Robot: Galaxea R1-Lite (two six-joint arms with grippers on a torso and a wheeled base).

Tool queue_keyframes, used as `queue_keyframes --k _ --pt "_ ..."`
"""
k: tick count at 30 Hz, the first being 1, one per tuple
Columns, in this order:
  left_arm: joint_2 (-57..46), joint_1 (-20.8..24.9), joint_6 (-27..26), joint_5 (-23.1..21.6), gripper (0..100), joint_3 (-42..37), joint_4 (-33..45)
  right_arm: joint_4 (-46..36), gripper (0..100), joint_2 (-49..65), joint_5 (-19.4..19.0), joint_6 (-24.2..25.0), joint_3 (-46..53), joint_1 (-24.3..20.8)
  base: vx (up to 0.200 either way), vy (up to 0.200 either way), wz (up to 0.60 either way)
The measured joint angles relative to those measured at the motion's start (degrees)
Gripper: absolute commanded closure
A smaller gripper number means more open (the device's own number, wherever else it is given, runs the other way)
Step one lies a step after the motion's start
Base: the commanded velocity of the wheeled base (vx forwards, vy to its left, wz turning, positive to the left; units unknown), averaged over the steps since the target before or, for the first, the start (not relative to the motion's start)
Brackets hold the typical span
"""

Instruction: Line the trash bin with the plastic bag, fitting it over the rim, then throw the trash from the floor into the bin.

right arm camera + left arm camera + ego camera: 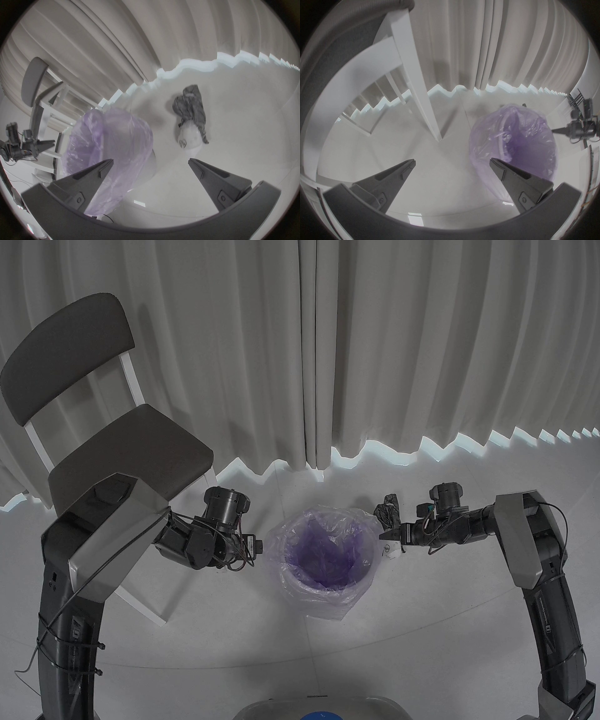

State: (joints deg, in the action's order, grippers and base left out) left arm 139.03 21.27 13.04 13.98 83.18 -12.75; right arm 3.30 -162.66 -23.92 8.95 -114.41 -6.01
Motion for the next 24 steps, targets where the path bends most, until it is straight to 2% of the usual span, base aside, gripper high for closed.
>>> queue_keyframes --k 8,14,24 --pt "-1.99 0.63 0.01 -0.02 0 -1.89 -1.15 -6.19 0 -4.49 0.41 -1.37 -0.17 -0.52 0.000 0.000 0.00" --pt "-2.79 1.27 0.01 -0.02 0 -2.61 -1.30 -6.86 0 -5.51 3.97 -2.90 -0.22 -0.62 0.000 0.000 0.00" --pt "-3.34 2.36 0.23 0.05 0 -3.35 -2.95 -6.34 0 2.65 1.37 -3.04 -0.04 1.41 0.000 0.000 0.00"
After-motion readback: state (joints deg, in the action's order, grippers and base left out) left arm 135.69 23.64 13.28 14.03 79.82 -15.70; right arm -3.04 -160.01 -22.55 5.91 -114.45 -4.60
